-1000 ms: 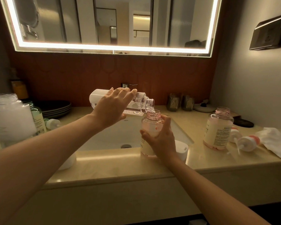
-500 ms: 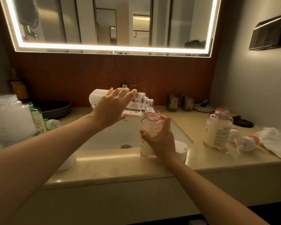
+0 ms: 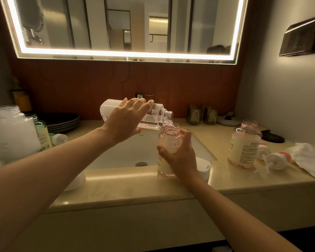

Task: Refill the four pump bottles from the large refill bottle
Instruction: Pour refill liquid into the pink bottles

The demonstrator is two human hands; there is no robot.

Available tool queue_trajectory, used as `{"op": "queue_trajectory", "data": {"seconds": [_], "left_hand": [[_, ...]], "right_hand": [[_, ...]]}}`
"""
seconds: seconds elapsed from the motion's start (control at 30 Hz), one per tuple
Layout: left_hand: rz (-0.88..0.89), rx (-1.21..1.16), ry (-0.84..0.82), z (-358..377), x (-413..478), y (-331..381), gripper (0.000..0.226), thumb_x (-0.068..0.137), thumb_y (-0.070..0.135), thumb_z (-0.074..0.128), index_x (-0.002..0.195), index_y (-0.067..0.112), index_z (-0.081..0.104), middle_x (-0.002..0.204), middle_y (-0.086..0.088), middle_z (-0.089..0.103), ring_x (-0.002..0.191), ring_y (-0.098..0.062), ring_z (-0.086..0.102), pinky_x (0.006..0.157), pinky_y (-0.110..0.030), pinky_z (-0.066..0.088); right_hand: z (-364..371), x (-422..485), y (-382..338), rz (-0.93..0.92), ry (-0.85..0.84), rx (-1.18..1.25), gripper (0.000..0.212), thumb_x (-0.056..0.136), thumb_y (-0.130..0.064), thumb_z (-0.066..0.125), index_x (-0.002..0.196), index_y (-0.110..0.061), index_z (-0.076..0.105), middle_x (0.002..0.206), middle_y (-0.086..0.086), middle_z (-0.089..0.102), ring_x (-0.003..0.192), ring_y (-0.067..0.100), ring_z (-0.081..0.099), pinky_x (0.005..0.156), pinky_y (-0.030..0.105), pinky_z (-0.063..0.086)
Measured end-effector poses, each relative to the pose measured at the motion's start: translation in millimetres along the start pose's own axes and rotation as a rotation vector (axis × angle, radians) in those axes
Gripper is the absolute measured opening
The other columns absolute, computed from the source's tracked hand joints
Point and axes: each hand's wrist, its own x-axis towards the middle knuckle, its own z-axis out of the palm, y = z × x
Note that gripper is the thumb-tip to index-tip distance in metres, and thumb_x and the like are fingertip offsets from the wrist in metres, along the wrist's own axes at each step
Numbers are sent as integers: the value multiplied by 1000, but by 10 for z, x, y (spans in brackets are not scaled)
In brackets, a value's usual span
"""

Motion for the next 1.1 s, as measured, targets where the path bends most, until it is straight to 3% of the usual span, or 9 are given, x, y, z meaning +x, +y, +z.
{"op": "queue_trajectory", "data": {"seconds": [0.6, 0.77, 1.1], "left_hand": [[14, 7, 9, -9, 11, -10, 90, 46, 18, 92, 125, 2, 52, 112, -23, 62, 97, -41, 63, 77, -57, 50], [14, 9, 14, 2, 9, -9, 89, 46, 18, 92, 124, 2, 52, 112, -23, 63, 97, -41, 63, 76, -57, 50], [14, 15, 17, -14, 11, -6, 90, 45, 19, 92, 124, 1, 53, 112, -23, 63, 98, -40, 63, 77, -56, 50]], "right_hand": [[10, 5, 22, -1, 6, 7, 78, 71, -42, 75, 129, -18, 29, 130, 6, 49, 108, 21, 54, 79, 22, 45], [6, 7, 13, 0, 7, 6, 78, 71, -42, 75, 129, -18, 29, 130, 5, 49, 103, 12, 50, 78, 20, 43], [7, -1, 35, -3, 7, 11, 78, 70, -43, 75, 128, -19, 28, 128, 7, 50, 105, 19, 54, 79, 27, 49]]}}
